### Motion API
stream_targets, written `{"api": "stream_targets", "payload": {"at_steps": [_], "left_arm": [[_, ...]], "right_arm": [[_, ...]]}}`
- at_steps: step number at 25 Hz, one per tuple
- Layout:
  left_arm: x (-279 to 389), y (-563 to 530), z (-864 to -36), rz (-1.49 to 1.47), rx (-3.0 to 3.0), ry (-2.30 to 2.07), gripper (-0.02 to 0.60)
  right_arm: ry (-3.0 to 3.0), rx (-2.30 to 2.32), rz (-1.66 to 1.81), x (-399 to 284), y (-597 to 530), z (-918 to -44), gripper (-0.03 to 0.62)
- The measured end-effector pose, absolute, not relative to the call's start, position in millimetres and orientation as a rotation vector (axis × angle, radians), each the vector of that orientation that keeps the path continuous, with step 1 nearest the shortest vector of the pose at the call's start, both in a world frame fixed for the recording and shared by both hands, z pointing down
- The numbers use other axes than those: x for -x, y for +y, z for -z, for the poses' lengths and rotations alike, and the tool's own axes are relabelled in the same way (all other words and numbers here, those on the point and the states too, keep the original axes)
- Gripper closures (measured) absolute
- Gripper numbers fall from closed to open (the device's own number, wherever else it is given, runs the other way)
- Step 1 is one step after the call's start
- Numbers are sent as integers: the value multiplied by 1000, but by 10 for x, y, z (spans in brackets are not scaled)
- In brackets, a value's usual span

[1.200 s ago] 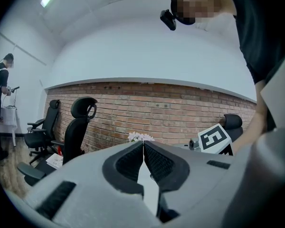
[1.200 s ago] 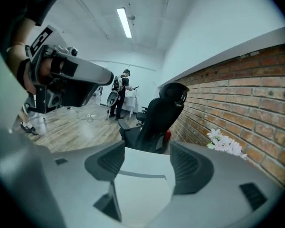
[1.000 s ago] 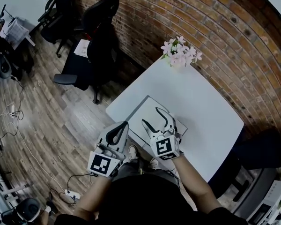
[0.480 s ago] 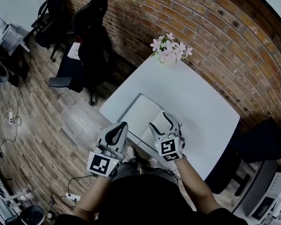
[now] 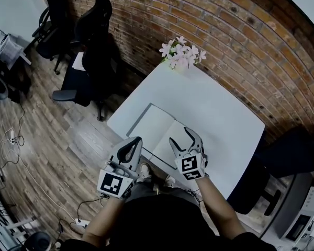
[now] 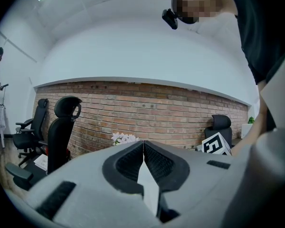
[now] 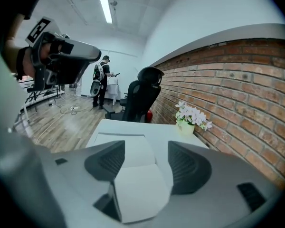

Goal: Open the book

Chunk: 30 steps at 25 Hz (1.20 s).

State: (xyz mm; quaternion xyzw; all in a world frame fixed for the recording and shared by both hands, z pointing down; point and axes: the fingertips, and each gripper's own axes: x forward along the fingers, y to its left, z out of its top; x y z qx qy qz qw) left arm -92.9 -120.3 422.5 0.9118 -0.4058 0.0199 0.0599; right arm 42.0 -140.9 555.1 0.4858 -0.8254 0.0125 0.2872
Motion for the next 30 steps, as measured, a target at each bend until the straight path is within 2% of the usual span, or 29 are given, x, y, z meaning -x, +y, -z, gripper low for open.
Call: {"api": "stream_targets", "payload": {"at_steps": [8,9,11,17,23,30], "left_arm": [[811,-1134,-4145,-94,-2821,-1227,555],[786,-1119,-4137,-93,-2821,-1218,555],[724,-1081,-4107,-73,-2813,-1192,555],[581,-1065,-4060,-80,-2855,-1174,555],[463,-1002,-3954,-58,-2885,-1154,555],[414,-958,-3830,-1,-2878,-1144,555]], "right_arm": [[-2167,-1511,-288,-995,-1273,-5677,324],[-2146,-1538,-300,-1097,-1238,-5692,340],[-2103,-1584,-303,-1300,-1148,-5719,440],[-2022,-1738,-419,-1821,-936,-5757,577],[-1972,-1923,-502,-2289,-788,-5592,582],[-1993,-2064,-356,-2629,-805,-4986,581]]}}
